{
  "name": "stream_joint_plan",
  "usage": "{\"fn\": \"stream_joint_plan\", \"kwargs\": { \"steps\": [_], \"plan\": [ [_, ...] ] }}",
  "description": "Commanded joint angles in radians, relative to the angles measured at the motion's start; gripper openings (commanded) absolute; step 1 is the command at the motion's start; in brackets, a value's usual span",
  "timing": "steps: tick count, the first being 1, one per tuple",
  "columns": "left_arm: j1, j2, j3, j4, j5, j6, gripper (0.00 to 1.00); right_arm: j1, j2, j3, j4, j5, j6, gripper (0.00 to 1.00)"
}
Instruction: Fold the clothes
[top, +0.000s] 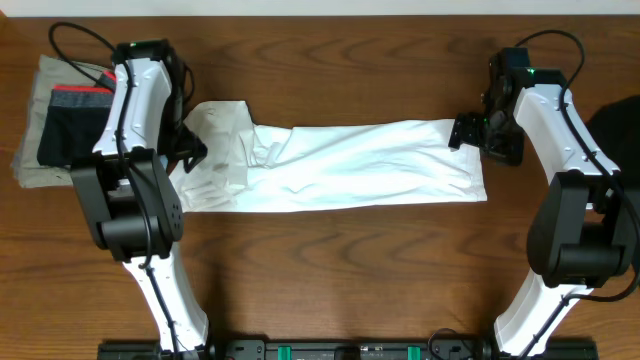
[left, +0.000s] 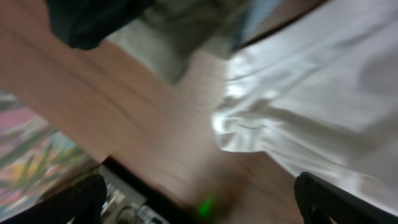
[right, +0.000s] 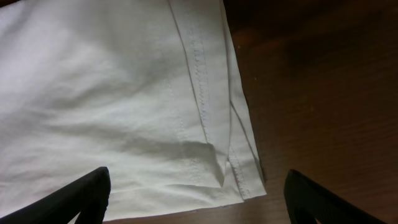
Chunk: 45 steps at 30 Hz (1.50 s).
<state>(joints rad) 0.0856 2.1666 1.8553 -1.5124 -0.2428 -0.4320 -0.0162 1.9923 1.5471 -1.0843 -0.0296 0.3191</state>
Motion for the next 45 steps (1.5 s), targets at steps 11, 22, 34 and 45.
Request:
{"fn": "stream_joint_plan", "kwargs": {
  "steps": [11, 22, 34, 45],
  "plan": [
    [-0.182, -0.154, -0.006, 0.093, 0.258, 0.287, 0.98, 0.012, -0.01, -0.006, 0.022, -0.005, -0.002, 0.87],
    [-0.215, -0.078, -0.071, 0.171, 0.261, 0.278, 0.83, 0.019, -0.01, -0.006, 0.02, -0.005, -0.01, 0.88],
    [-0.215, -0.073, -0.246, 0.346, 0.356, 0.283, 0.79, 0.025, -0.01, -0.006, 0.026, -0.005, -0.01, 0.88],
    [-0.215, -0.073, -0.262, 0.374, 0.356, 0.282, 0.63, 0.034, -0.01, -0.006, 0.022, -0.005, -0.01, 0.88]
  ]
}}
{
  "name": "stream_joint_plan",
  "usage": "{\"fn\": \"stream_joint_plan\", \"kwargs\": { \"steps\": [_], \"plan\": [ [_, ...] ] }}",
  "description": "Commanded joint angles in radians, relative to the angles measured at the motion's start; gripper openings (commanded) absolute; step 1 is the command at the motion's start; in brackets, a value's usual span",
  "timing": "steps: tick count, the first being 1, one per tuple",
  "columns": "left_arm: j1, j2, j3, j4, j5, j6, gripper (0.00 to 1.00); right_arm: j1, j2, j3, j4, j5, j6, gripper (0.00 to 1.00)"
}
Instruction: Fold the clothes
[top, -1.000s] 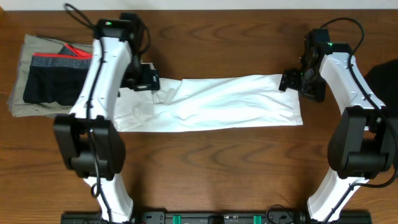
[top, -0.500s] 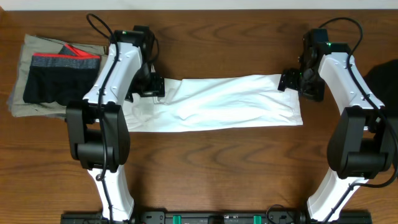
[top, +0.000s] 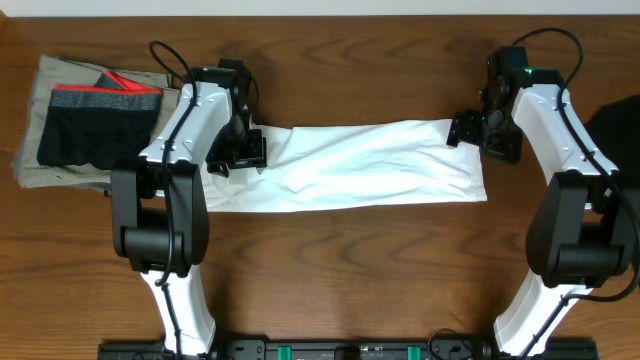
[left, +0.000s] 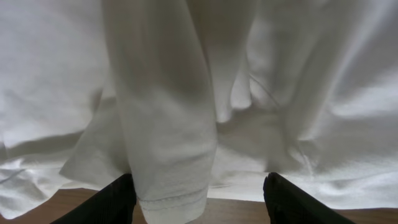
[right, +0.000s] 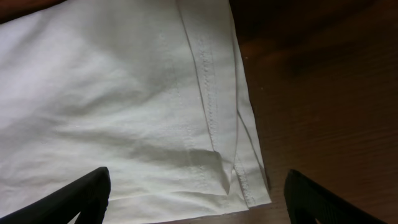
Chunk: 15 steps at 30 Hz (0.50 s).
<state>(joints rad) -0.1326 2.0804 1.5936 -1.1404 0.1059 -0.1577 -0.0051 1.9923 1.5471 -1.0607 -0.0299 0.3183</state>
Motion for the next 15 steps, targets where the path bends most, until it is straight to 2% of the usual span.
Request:
{"fn": "stream_joint_plan", "kwargs": {
  "steps": [1, 5, 8, 9, 10, 15],
  "plan": [
    [0.003, 0.013, 0.0, 0.003, 0.007, 0.008, 0.58, 0.024, -0.01, -0.006, -0.002, -0.004, -0.009, 0.88],
    [0.009, 0.013, 0.0, 0.01, 0.007, 0.008, 0.31, 0.027, -0.01, -0.006, -0.002, -0.004, -0.009, 0.88],
    [0.023, 0.013, 0.0, 0.009, 0.006, 0.008, 0.19, 0.031, -0.01, -0.006, -0.002, -0.004, -0.009, 0.88],
    [0.032, 0.013, 0.0, 0.008, 0.006, 0.008, 0.1, 0.031, -0.01, -0.006, -0.002, -0.004, -0.009, 0.88],
    [0.036, 0.013, 0.0, 0.006, 0.006, 0.008, 0.06, 0.031, -0.01, -0.006, -0.002, -0.004, -0.009, 0.88],
    [0.078, 0.012, 0.005, -0.003, -0.019, 0.008, 0.06, 0.033, -0.01, -0.006, -0.002, -0.004, -0.009, 0.88]
  ]
}}
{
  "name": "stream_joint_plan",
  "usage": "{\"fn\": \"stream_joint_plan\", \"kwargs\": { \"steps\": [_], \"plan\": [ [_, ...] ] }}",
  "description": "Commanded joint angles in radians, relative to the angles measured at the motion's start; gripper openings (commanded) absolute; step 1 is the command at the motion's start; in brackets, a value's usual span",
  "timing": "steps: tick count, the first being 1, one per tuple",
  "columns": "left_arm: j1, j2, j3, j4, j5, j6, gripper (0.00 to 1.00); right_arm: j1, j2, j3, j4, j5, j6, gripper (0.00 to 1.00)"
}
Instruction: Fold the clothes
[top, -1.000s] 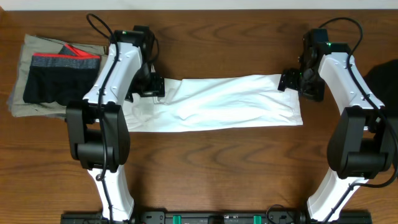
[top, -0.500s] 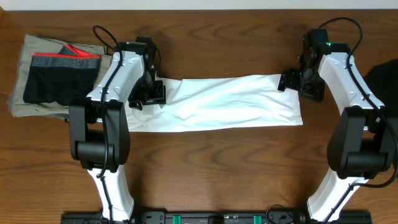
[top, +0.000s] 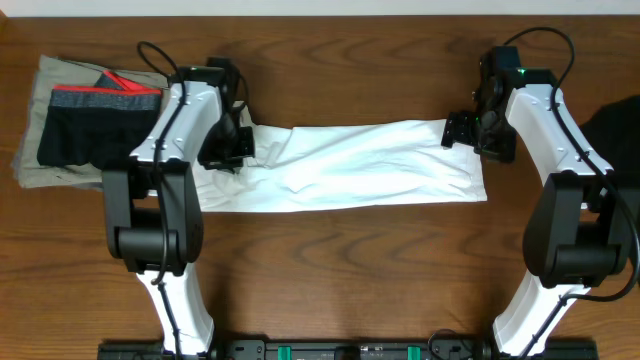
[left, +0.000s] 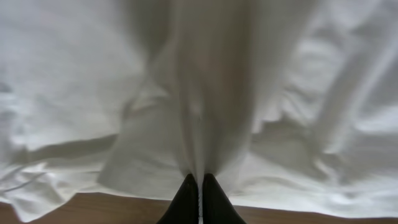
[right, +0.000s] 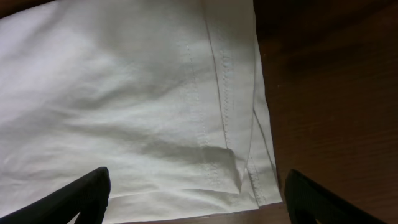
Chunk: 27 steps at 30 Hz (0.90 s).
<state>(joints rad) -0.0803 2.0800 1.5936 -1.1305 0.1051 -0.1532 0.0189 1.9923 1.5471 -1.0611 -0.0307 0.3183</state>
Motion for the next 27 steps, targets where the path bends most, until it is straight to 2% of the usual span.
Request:
{"fn": "stream_joint_plan", "kwargs": {
  "steps": [1, 11, 15, 21, 22, 23, 24, 27],
  "plan": [
    [0.034, 0.011, 0.01, -0.021, -0.037, 0.003, 0.06, 0.011, -0.01, -0.006, -0.002, -0.003, -0.009, 0.88],
    [0.129, -0.03, 0.024, -0.027, -0.18, -0.035, 0.06, 0.015, -0.01, -0.007, -0.001, -0.003, -0.009, 0.83],
    [0.169, -0.03, 0.024, -0.031, -0.187, -0.035, 0.06, 0.015, -0.01, -0.007, -0.001, -0.003, -0.009, 0.82],
    [0.212, -0.031, 0.026, -0.029, -0.299, -0.084, 0.06, 0.015, -0.01, -0.007, -0.001, -0.003, -0.009, 0.83],
    [0.217, -0.031, 0.027, -0.027, -0.302, -0.084, 0.09, 0.015, -0.01, -0.007, -0.001, -0.003, -0.009, 0.83],
    [0.221, -0.031, 0.03, -0.026, -0.301, -0.084, 0.28, 0.015, -0.01, -0.007, -0.001, -0.003, -0.009, 0.83],
    [0.222, -0.031, 0.032, -0.026, -0.302, -0.081, 0.54, 0.015, -0.01, -0.007, -0.002, -0.003, -0.009, 0.83],
    [0.222, -0.031, 0.036, -0.027, -0.314, -0.066, 0.64, 0.015, -0.01, -0.007, -0.002, -0.003, -0.009, 0.84]
  ]
}}
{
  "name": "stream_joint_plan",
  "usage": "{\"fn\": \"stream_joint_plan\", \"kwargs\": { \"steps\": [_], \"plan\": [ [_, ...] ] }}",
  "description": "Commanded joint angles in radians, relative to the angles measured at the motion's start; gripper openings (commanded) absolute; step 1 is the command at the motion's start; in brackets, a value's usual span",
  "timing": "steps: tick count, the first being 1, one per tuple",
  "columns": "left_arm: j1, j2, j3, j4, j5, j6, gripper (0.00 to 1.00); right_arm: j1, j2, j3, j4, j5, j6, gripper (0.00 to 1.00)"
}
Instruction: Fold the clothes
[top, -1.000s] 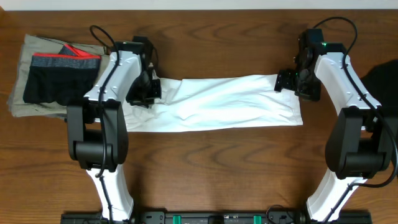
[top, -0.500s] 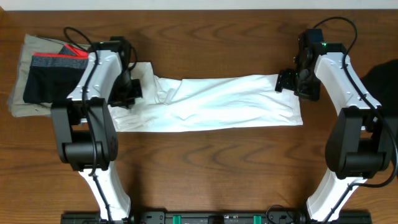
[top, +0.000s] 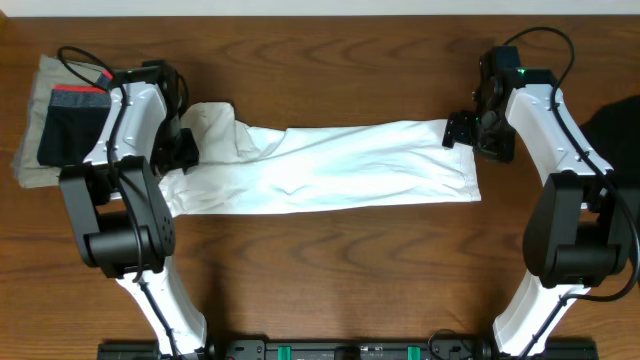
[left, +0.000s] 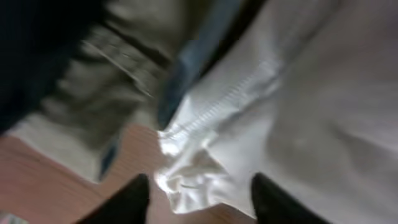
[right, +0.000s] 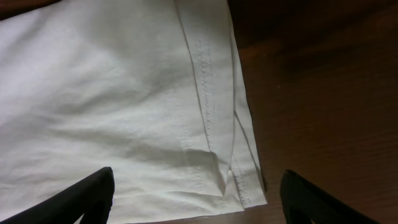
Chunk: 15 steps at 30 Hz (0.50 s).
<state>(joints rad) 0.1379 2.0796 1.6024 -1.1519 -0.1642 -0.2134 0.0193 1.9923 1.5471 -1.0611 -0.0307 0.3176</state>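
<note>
A long white garment (top: 340, 165) lies flat across the middle of the table, its left end bunched into a lump (top: 213, 115). My left gripper (top: 185, 152) stands open at that left end. In the blurred left wrist view, a crumpled white edge (left: 189, 177) sits between its spread fingers (left: 134, 202). My right gripper (top: 458, 132) hovers open over the garment's right end. The stitched hem (right: 208, 118) lies below it, with nothing between its fingers (right: 84, 199).
A stack of folded clothes (top: 55, 125), beige with a dark red-banded piece on top, sits at the far left beside my left gripper. The stack also fills the upper left of the left wrist view (left: 93, 93). A dark cloth (top: 618, 130) lies at the right table edge.
My left gripper was shut on a fold of the white garment further right. It is now open at the garment's left end, which reaches further left. The right gripper barely moved.
My left gripper first hung open beside the bunched left end, near the stack. It then stood open around a fold further in, then shut on it. It is now open back at the left end. My right gripper stayed open over the hem.
</note>
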Motion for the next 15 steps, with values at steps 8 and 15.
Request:
{"fn": "stream_joint_plan", "kwargs": {
  "steps": [8, 15],
  "plan": [
    [0.002, -0.104, 0.056, -0.043, -0.047, -0.048, 0.67, 0.031, -0.01, -0.007, 0.015, -0.112, -0.009, 0.64],
    [-0.063, -0.242, 0.062, -0.055, 0.133, -0.054, 0.67, 0.079, -0.01, -0.013, 0.056, -0.157, -0.025, 0.05]
  ]
}}
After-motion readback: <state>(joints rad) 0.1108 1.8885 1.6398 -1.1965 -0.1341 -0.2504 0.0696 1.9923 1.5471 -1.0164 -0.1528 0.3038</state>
